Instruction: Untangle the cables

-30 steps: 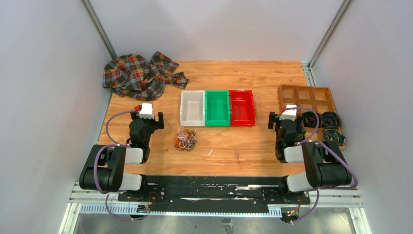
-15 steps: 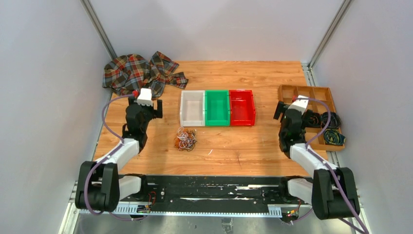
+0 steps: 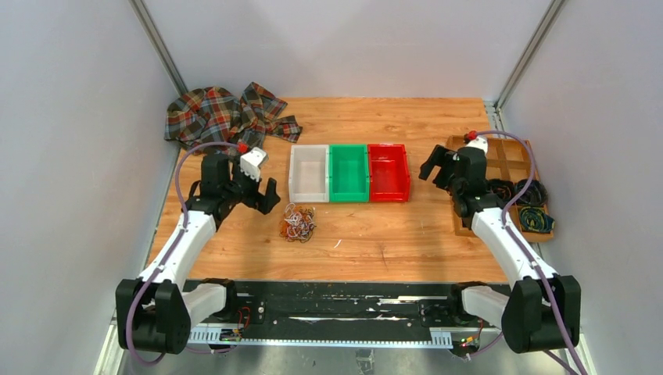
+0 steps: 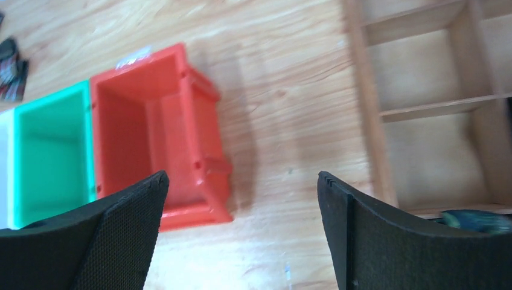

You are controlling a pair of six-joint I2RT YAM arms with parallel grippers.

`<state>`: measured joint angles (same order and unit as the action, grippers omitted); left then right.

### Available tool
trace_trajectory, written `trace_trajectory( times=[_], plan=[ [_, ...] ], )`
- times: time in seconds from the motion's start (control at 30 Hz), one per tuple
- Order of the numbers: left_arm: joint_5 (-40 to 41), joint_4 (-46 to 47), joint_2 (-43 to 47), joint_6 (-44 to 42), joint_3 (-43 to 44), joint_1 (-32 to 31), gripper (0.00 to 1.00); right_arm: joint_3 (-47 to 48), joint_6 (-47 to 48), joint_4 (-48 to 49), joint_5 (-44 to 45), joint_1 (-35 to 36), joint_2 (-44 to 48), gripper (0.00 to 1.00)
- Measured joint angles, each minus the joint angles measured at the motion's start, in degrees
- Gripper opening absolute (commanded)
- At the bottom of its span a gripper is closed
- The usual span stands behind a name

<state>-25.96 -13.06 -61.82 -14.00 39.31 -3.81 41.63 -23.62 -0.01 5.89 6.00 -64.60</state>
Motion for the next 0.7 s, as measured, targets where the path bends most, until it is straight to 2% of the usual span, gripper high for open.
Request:
trace_trajectory(
  times=[0.2,0.47,0.53,0.7],
  plan=[
    [-6.47,-6.62,-2.95,-1.97,1.46,-0.92,0.98,-0.35,-1.25,-1.64,-5.42,7.58,0.17,0.91],
    [-8.46,-10.95,-7.56,-4.66,4.00,-5.92,0.99,-1.20,-0.59,-1.33,-2.38,20.04,0.04,0.91],
    [-8.41,-11.17,-8.02,-5.14,4.00,-6.36,0.96,-2.82,-0.35,-0.42,-1.81,22.34,0.15,0.91],
    [-8.37,-11.10,-9.29,-6.38,4.00,-6.69,0.82,-5.97,0.90,0.22,-0.50,27.41,2.01,0.81]
  ],
)
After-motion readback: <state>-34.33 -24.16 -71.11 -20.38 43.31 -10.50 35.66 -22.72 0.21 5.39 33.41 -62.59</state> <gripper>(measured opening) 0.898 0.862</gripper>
